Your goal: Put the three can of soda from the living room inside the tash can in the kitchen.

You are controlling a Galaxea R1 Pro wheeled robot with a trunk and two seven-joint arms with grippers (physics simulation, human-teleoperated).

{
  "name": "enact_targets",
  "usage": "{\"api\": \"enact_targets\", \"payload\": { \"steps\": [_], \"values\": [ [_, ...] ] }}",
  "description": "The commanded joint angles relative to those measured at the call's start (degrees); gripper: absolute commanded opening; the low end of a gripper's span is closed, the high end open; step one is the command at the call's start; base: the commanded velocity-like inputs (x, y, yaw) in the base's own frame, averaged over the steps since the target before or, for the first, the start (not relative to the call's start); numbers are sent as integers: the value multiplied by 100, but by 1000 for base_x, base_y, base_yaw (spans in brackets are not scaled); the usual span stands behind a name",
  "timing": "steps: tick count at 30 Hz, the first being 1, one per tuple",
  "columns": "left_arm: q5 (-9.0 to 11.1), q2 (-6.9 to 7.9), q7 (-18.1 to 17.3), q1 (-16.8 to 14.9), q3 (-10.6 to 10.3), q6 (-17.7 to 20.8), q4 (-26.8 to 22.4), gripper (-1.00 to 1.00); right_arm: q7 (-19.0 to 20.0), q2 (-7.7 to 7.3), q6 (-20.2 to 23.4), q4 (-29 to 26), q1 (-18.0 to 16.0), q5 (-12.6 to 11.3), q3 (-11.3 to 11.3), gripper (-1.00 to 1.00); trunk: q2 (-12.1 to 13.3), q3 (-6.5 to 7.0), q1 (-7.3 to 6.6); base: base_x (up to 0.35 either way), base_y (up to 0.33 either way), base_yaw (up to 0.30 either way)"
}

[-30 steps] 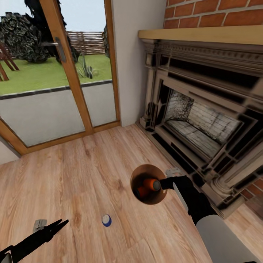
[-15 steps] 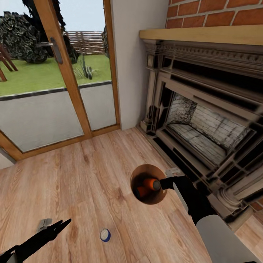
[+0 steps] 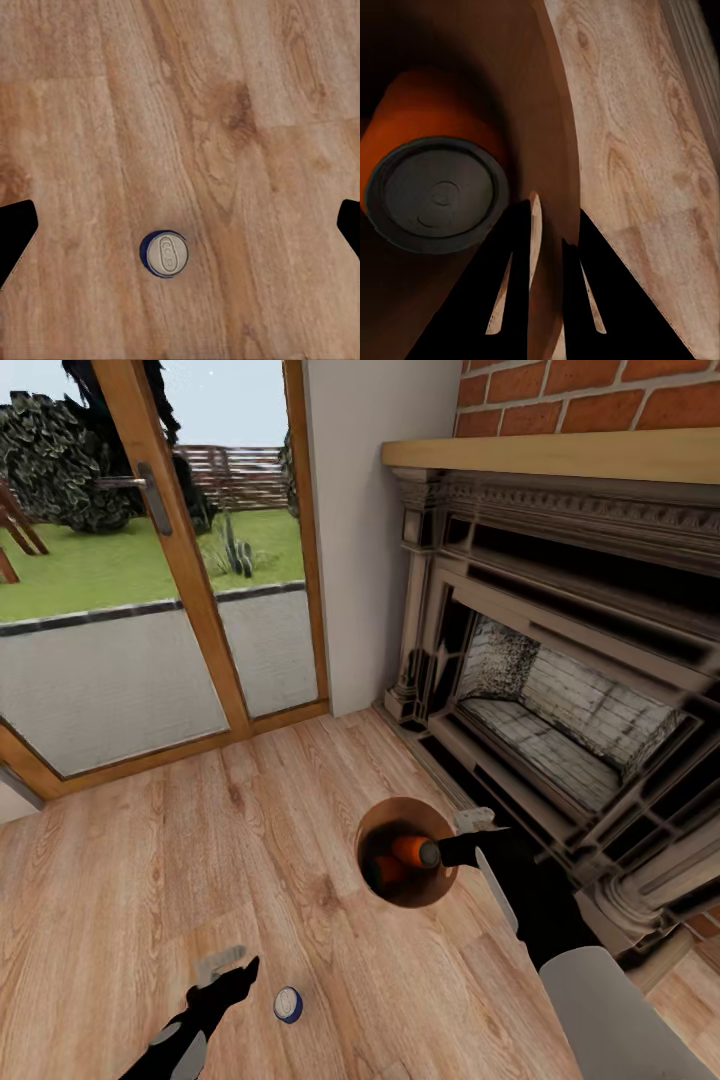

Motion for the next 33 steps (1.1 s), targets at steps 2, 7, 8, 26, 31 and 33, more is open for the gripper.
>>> {"api": "enact_targets", "payload": {
  "steps": [2, 7, 8, 26, 31, 33],
  "values": [
    [-32, -81, 148, 1, -54, -16, -156, 100, 66, 1, 145, -124, -3, -41, -14, -100, 0, 1, 0, 0, 0, 0],
    [-58, -140, 268, 1, -99, -47, -296, 100, 66, 1, 261, -223, -1, -39, -18, -100, 0, 1, 0, 1, 0, 0],
    [-60, -144, 273, 1, -103, -49, -304, 100, 66, 1, 268, -228, -2, -38, -18, -100, 0, 1, 0, 21, 0, 0],
    [-70, -156, 292, 1, -119, -58, -337, 100, 63, 1, 292, -249, 2, -45, -10, -100, 0, -11, 0, 158, 0, 0],
    [-70, -156, 293, 1, -119, -58, -337, 100, 66, 1, 292, -246, 4, -45, -10, -100, 0, -46, 0, 10, 0, 0],
    [-69, -155, 293, 1, -119, -58, -337, 100, 64, 1, 292, -245, 4, -45, -10, -100, 0, -63, 0, 4, 0, 0]
  ]
}}
